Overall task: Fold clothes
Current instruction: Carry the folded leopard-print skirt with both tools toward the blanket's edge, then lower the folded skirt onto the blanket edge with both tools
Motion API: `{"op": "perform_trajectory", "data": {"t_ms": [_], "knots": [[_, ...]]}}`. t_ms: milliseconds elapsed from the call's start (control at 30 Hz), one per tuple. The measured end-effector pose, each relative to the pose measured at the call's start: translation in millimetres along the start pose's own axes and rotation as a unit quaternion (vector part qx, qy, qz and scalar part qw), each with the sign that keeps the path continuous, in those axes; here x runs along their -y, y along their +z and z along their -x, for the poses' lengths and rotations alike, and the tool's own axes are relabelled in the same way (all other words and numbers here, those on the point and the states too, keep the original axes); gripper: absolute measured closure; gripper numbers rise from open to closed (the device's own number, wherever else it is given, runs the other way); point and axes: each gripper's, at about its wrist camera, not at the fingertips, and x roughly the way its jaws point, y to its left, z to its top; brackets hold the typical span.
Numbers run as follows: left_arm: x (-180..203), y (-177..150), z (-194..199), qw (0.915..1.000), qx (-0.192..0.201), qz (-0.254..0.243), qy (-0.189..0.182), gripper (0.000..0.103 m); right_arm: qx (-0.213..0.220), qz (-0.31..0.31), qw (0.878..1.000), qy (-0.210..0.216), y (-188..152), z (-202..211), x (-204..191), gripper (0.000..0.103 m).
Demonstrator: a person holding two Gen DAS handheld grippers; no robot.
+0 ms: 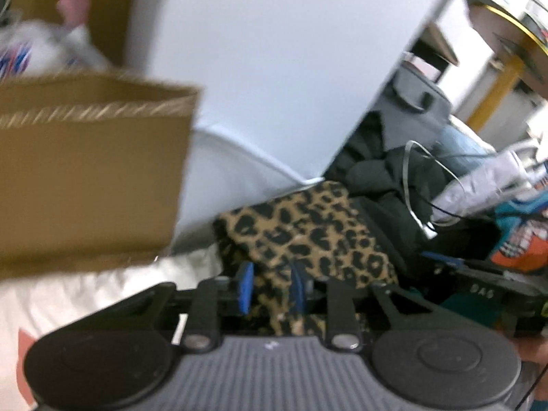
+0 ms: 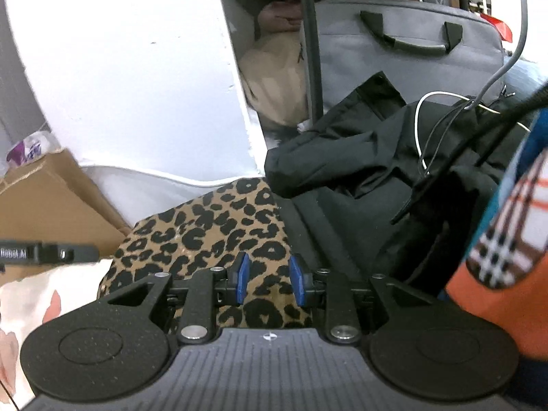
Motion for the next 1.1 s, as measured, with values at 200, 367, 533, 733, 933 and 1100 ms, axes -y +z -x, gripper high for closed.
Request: {"op": "perform_trajectory", "data": {"t_ms": [200, 367, 533, 733, 933, 1100], "knots": [[24.5, -7.6, -20.2, 0.9990, -0.008, -0.041, -0.015, 0.084, -0.013, 0.024, 1.000, 0.002, -14.9, -19.4, -18.4, 0.075], [26.4, -22.5, -43.6, 0.9952, -0.045, -0.085, 0.019, 0.096, -0.020, 0.010, 1.000, -0.010, -20.2, -42.7, -16.6, 0.075], [19.8, -30.7, -44.9, 0.9923, -0.065, -0.097, 0.041, 0.101, -0.022, 0.035, 0.999, -0.025, -21.2, -46.8, -11.9, 0.075], [27.9, -24.9, -26.8, 0.9949, -0.039, -0.089, 0.028, 0.101, 0.019, 0.035, 0.999, 0.009, -29.8, -16.9, -11.0, 0.075], [42.8, -40.2, -18.2, 0.9938, -0.040, -0.103, -0.014, 0.099, 0.002, 0.079, 0.996, 0.026, -52.7, -8.2, -29.8, 0.075], [40.6, -65.0, -15.7, 0.9952, -0.034, -0.092, -0.008, 0.098, -0.013, 0.072, 0.997, 0.016, -77.6, -8.1, -23.0, 0.074]]}}
